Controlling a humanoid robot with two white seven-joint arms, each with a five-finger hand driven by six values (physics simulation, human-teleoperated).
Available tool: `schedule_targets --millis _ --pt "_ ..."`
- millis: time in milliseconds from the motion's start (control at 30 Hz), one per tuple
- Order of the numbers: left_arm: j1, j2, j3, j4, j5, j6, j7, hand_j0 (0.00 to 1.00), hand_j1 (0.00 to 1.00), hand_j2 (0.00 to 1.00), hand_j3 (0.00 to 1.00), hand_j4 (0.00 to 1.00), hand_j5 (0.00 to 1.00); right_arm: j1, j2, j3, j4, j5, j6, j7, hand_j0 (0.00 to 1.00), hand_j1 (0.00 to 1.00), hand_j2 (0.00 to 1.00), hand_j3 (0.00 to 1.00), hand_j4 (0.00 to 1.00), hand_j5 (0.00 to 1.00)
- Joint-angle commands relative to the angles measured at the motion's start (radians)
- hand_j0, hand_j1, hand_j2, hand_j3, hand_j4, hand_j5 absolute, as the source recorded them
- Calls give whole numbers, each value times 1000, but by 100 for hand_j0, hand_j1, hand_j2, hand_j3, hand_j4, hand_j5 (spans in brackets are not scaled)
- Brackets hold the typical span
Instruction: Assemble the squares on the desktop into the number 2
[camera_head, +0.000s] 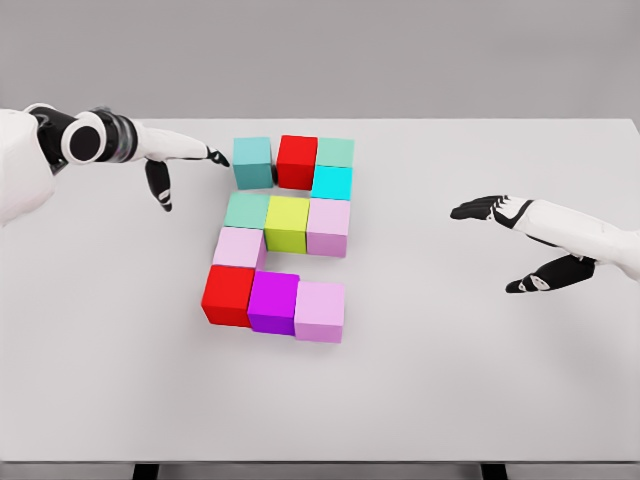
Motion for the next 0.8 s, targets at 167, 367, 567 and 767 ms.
schedule_targets --millis 167,367,567,767 --pt "-2 -12 2 1 -1 0 0 100 100 100 100 100 100 5 -1 0 -5 -8 3 0 100 100 100 100 100 100" --pt "-2 -21 2 1 -1 0 0 100 100 100 100 100 100 6 -1 -2 -7 -8 3 0 100 100 100 100 100 100" --pt "-3 -23 3 1 -1 0 0 100 100 100 100 100 100 6 -1 0 -8 -8 3 0 100 100 100 100 100 100" --pt "-6 -43 6 35 -2 0 0 100 100 100 100 100 100 6 -1 0 -8 -8 3 0 100 100 100 100 100 100"
